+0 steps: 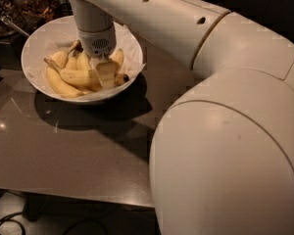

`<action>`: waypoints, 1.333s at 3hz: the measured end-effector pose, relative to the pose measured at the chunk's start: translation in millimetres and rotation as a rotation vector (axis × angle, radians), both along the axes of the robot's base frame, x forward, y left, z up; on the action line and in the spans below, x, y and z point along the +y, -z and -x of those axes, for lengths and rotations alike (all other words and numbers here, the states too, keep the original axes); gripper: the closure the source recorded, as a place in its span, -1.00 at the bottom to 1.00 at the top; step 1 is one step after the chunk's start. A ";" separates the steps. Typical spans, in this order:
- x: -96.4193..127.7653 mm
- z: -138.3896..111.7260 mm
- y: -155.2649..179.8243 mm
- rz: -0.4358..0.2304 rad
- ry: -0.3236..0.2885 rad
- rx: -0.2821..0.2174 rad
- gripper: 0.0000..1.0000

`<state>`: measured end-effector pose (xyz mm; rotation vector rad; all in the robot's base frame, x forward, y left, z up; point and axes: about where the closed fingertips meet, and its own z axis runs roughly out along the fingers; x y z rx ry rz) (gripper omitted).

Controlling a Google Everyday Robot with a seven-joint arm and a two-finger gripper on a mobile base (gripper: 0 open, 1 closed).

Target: Pick banana from white bowl

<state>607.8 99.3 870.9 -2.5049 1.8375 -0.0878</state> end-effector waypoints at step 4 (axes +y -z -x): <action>3.1 15.8 -29.0 -0.098 -0.007 -0.036 1.00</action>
Offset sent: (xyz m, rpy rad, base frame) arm -0.0385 -0.0087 0.0533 0.1143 -0.0749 -0.0166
